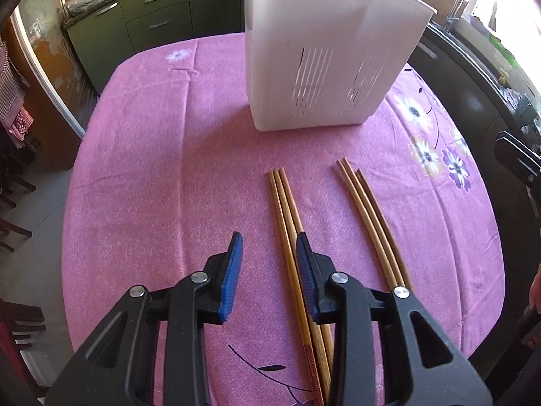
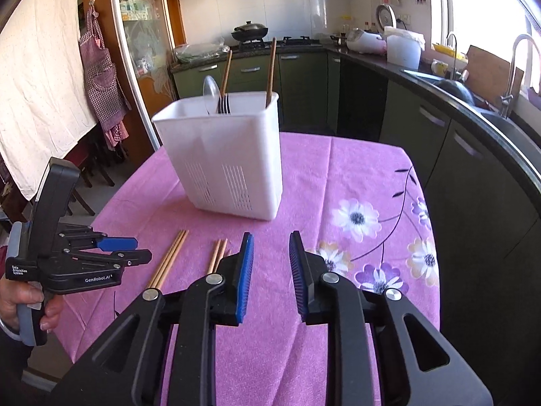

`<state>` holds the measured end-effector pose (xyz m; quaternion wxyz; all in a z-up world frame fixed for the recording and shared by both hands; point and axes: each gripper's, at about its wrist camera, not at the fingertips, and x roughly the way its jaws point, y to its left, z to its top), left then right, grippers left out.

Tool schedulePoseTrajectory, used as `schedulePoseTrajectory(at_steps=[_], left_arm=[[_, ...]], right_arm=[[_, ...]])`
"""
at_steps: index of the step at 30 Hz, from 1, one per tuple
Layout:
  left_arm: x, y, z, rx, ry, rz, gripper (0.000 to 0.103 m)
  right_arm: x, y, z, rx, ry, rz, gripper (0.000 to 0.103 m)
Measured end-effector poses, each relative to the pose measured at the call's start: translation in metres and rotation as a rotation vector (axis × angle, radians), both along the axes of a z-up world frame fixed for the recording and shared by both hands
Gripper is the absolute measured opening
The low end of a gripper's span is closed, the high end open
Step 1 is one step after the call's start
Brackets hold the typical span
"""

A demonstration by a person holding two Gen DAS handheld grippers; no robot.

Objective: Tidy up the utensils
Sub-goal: 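Move both open grippers back toward the remaining chopsticks on the table, then grasp a wooden chopstick with the left gripper and lift it upright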

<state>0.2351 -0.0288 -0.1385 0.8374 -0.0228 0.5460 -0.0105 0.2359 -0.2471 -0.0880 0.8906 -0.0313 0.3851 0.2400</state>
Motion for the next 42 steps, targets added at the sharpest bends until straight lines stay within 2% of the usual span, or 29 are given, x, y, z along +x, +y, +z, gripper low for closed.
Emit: schedulePoseTrajectory(at_steps=[3, 6, 18, 19, 20, 21, 26, 31, 37, 42], left_arm=[[0.002, -0.003, -0.008, 0.028, 0.019, 0.002, 0.031], [0.004, -0.004, -0.015, 0.033, 0.041, 0.006, 0.031], [0.008, -0.016, -0.023, 0.064, 0.063, -0.016, 0.031], [0.009, -0.016, -0.024, 0.060, 0.062, -0.016, 0.028], [0.009, -0.016, -0.023, 0.059, 0.060, -0.019, 0.015], [0.009, -0.017, -0.023, 0.061, 0.059, -0.023, 0.008], [0.008, -0.014, -0.020, 0.047, 0.054, -0.021, 0.006], [0.000, -0.003, 0.004, 0.042, -0.018, 0.003, 0.006], [-0.020, 0.011, 0.048, 0.028, -0.140, 0.023, 0.006], [-0.041, 0.016, 0.079, 0.038, -0.234, 0.026, 0.006]], right_arm=[[-0.002, -0.001, -0.009, 0.001, 0.017, 0.006, 0.023], [-0.004, -0.002, -0.010, 0.001, 0.018, 0.012, 0.028], [-0.001, 0.002, -0.012, 0.004, 0.037, 0.014, 0.028], [-0.001, 0.002, -0.013, 0.003, 0.039, 0.015, 0.028], [0.000, 0.002, -0.014, 0.002, 0.041, 0.016, 0.028], [0.000, 0.003, -0.014, 0.001, 0.043, 0.016, 0.028], [0.000, 0.004, -0.016, 0.000, 0.049, 0.021, 0.030], [0.001, 0.005, -0.019, -0.001, 0.061, 0.027, 0.031], [0.004, 0.011, -0.022, 0.008, 0.085, 0.048, 0.031], [0.009, 0.027, -0.034, 0.015, 0.165, 0.126, 0.031]])
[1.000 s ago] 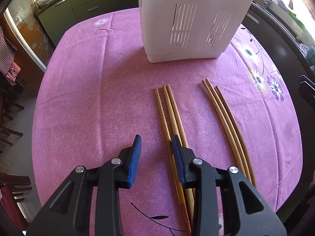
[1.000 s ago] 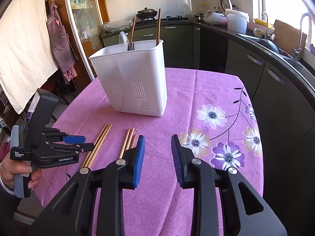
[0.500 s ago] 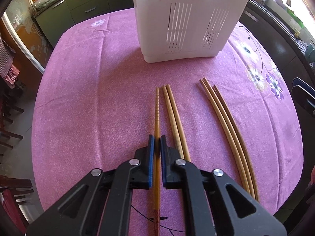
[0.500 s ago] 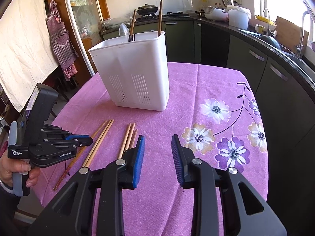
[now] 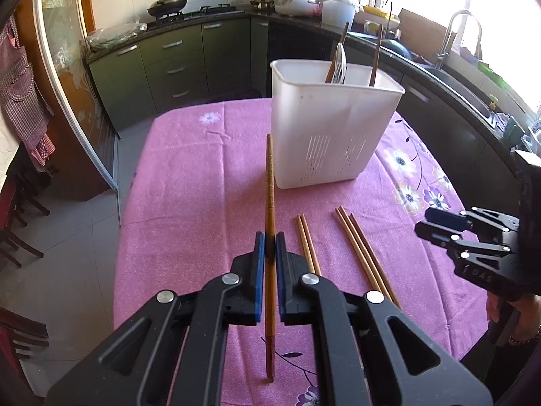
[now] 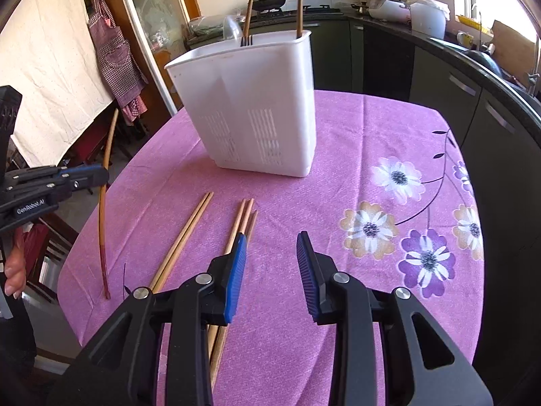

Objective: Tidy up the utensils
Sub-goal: 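Grasp a wooden chopstick with the left gripper and lift it upright, then grasp another wooden chopstick with the right gripper while the left gripper holds its chopstick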

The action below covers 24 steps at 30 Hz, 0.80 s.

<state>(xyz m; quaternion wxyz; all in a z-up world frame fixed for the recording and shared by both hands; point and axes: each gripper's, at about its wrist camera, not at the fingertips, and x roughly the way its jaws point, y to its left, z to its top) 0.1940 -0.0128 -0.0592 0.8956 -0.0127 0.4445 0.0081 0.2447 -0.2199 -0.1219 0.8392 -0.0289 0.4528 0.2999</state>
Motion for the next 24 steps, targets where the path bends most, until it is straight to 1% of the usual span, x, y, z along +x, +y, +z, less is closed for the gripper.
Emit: schedulePoseTrajectory(at_steps=[3, 6, 9, 12, 19, 24], left_arm=[[-0.011, 0.000, 0.011, -0.008, -0.032, -0.014, 0.006], [-0.020, -0.002, 0.017, -0.017, -0.054, -0.023, 0.006], [-0.026, -0.003, 0.021, -0.009, -0.074, -0.027, 0.006], [-0.029, -0.004, 0.023, -0.003, -0.086, -0.031, 0.006], [-0.032, -0.004, 0.023, -0.009, -0.091, -0.037, 0.006], [-0.033, -0.003, 0.023, -0.011, -0.091, -0.039, 0.006]], right_arm=[[0.005, 0.011, -0.015, -0.025, 0.045, 0.024, 0.031], [0.004, 0.020, -0.025, -0.052, 0.059, 0.035, 0.031], [0.003, 0.028, -0.033, -0.092, 0.051, 0.039, 0.031], [0.004, 0.033, -0.040, -0.109, 0.056, 0.042, 0.031], [0.007, 0.044, -0.051, -0.142, 0.067, 0.049, 0.031], [0.008, 0.047, -0.053, -0.181, 0.044, 0.038, 0.031]])
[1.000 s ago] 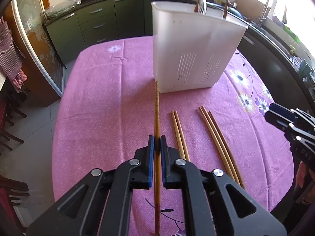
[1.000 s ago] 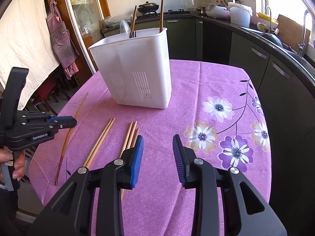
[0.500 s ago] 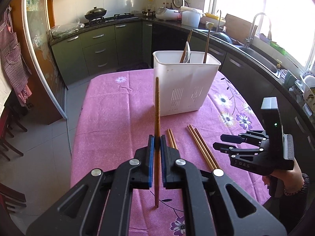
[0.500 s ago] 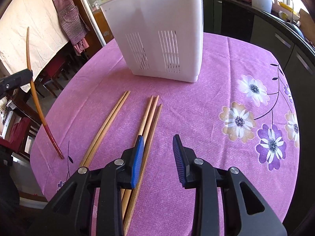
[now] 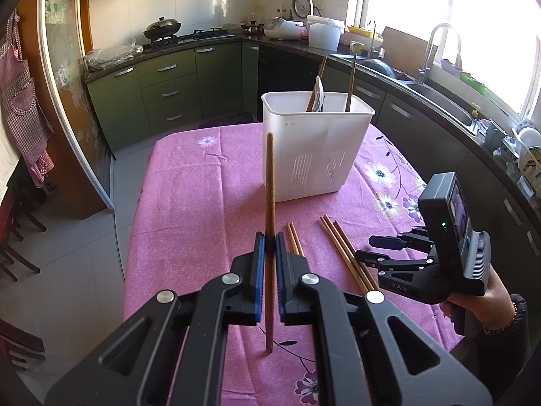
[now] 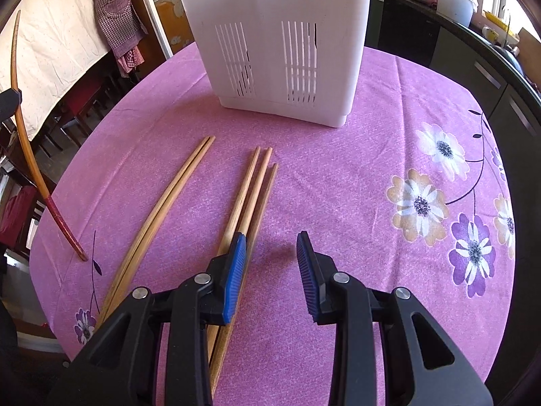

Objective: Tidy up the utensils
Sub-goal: 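Grasp another wooden chopstick with the right gripper while the left gripper holds its chopstick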

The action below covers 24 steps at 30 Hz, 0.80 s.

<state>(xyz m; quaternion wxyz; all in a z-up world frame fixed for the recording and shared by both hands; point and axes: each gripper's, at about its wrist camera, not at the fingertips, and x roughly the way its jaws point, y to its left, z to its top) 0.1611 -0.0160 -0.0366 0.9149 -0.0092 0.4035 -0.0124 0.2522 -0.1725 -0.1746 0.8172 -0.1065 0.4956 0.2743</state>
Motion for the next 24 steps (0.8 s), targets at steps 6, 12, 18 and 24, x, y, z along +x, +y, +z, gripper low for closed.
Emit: schedulePoseTrajectory(at_steps=[6, 12, 18, 24], left_arm=[[-0.001, 0.000, -0.002, -0.005, 0.005, -0.003, 0.006], [-0.002, 0.002, -0.003, -0.009, 0.004, -0.007, 0.006], [-0.004, 0.005, -0.003, -0.013, 0.001, -0.007, 0.006], [-0.005, 0.006, -0.001, -0.009, -0.002, -0.008, 0.006]], right_arm=[[-0.004, 0.013, -0.004, -0.048, -0.012, 0.030, 0.031], [0.003, 0.026, -0.006, -0.048, -0.020, 0.037, 0.013], [0.006, 0.023, -0.005, -0.031, -0.018, 0.018, 0.007], [-0.002, 0.002, 0.027, 0.041, -0.083, -0.017, 0.006]])
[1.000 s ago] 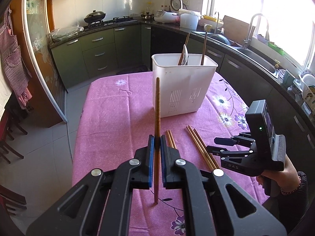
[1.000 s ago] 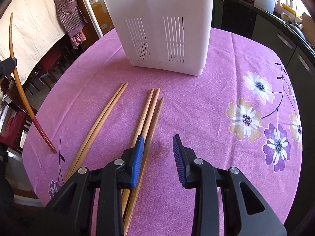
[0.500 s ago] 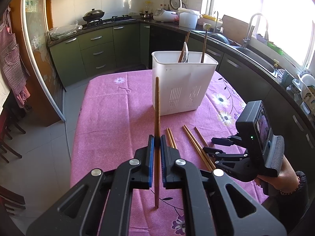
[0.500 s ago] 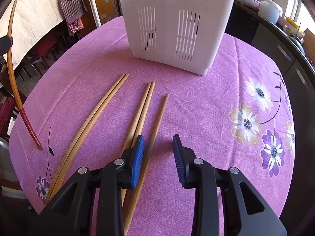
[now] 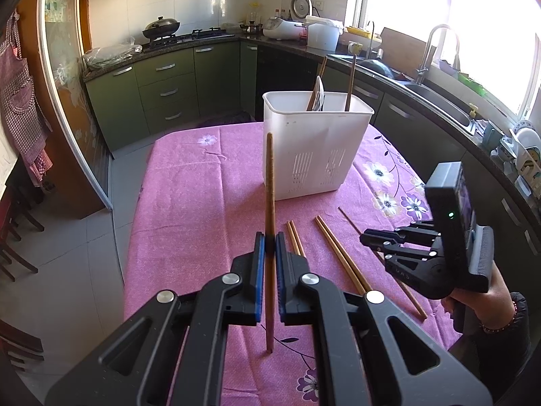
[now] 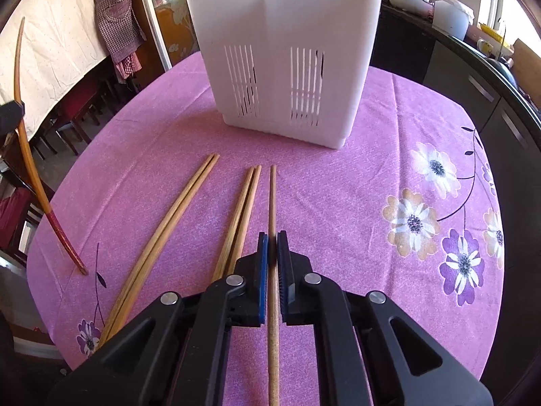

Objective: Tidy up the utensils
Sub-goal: 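Grasp another wooden chopstick with the right gripper while the left gripper holds its chopstick, then carry both upright chopsticks over the white holder with both grippers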

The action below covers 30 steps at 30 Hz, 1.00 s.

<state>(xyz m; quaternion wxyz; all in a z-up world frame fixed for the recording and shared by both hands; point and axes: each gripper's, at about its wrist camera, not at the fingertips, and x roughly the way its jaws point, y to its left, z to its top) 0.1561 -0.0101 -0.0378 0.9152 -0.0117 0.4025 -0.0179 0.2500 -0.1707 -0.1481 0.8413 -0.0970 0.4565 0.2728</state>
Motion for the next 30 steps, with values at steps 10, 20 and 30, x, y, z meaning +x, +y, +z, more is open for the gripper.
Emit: schedulePoseTrajectory(at_steps=[10, 20, 30], left_arm=[[-0.005, 0.000, 0.010, 0.010, -0.023, -0.002, 0.006], [-0.007, -0.005, 0.015, 0.030, -0.033, -0.010, 0.006], [-0.007, -0.008, 0.016, 0.041, -0.041, -0.012, 0.006]], right_arm=[[-0.036, -0.050, 0.088, 0.164, -0.190, -0.058, 0.006], [-0.072, -0.087, 0.112, 0.212, -0.247, -0.082, 0.007], [-0.078, -0.092, 0.109, 0.218, -0.244, -0.083, 0.007]])
